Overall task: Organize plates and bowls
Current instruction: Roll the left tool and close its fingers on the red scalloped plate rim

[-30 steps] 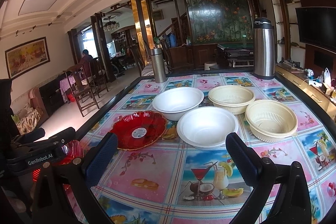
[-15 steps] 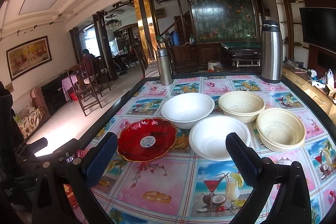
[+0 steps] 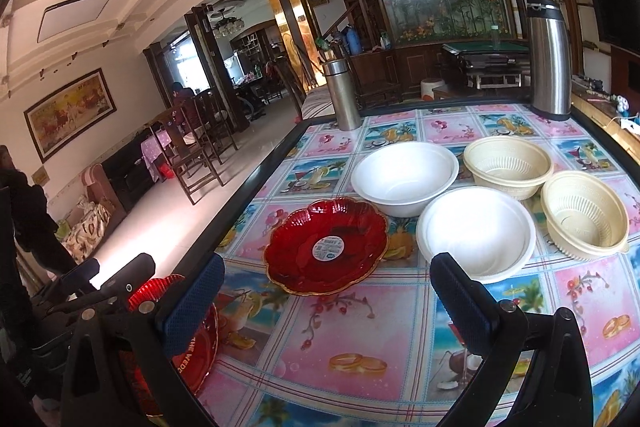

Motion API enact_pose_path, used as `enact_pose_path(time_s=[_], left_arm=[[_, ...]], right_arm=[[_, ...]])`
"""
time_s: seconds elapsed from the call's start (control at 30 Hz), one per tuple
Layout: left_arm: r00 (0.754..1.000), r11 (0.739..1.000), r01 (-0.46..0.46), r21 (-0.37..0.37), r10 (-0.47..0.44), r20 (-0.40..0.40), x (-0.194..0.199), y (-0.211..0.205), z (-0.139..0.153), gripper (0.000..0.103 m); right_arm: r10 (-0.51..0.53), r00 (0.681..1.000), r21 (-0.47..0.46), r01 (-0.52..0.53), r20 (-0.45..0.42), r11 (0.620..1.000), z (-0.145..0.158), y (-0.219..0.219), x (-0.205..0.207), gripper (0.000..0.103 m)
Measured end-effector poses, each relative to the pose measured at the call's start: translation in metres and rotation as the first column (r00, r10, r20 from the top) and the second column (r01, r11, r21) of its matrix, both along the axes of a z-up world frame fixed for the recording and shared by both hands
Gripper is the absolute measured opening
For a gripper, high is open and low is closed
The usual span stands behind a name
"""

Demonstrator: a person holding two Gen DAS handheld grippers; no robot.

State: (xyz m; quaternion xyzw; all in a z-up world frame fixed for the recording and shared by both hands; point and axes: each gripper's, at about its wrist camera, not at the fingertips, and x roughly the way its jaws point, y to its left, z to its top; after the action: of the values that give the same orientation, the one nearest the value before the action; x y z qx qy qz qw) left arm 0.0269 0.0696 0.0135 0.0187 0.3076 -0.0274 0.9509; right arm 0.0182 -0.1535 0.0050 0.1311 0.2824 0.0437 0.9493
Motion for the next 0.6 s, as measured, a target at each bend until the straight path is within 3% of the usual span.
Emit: enact_pose_path(time_s=[0.13, 0.27, 0.4, 0.6], left_arm=[[0.983, 0.992, 0.123, -0.016, -0.124, -0.137, 0.026, 0.009, 0.019, 0.103], [0.932, 0.976, 0.198, -0.092, -0.216, -0.291, 0.066, 0.014, 0.029, 0.103], [0.887, 0.971, 0.215, -0.108, -0.240, -0.395, 0.110, 0.007, 0.020, 0.103], [0.754, 0.945, 0.146, -0.292, -0.297, -0.586, 0.167, -0.011, -0.029, 0.103]], right_arm=[[0.041, 0.998, 0.083, -0.036, -0.050, 0.996, -0.004, -0.002, 0.014, 0.103], [0.073, 0.992, 0.202, -0.051, -0.103, 0.978, -0.004, -0.018, 0.032, 0.103], [0.092, 0.976, 0.344, -0.020, -0.195, 0.939, -0.007, -0.041, 0.059, 0.103], [0.192, 0.936, 0.526, -0.009, -0.294, 0.851, -0.027, -0.053, 0.100, 0.103]])
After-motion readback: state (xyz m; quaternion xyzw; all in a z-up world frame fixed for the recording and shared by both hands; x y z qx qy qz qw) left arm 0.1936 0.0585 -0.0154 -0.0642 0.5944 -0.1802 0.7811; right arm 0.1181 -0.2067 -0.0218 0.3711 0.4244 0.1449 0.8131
